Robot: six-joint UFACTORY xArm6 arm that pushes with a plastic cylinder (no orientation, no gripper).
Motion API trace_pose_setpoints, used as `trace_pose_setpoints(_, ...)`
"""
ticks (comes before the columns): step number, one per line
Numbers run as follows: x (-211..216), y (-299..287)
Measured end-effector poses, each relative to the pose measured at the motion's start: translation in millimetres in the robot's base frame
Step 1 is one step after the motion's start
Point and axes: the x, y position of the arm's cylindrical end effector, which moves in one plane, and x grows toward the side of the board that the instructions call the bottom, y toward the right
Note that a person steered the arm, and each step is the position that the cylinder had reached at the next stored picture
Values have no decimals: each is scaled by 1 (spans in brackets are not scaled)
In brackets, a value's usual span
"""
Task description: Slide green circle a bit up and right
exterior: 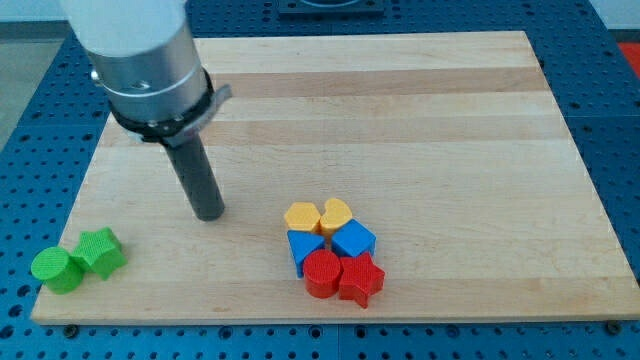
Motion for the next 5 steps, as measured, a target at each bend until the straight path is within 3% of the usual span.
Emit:
trace_pose_setpoints(2,104,-24)
trace_pose_setpoints(3,103,-24)
trace_pose_setpoints(5,104,-96)
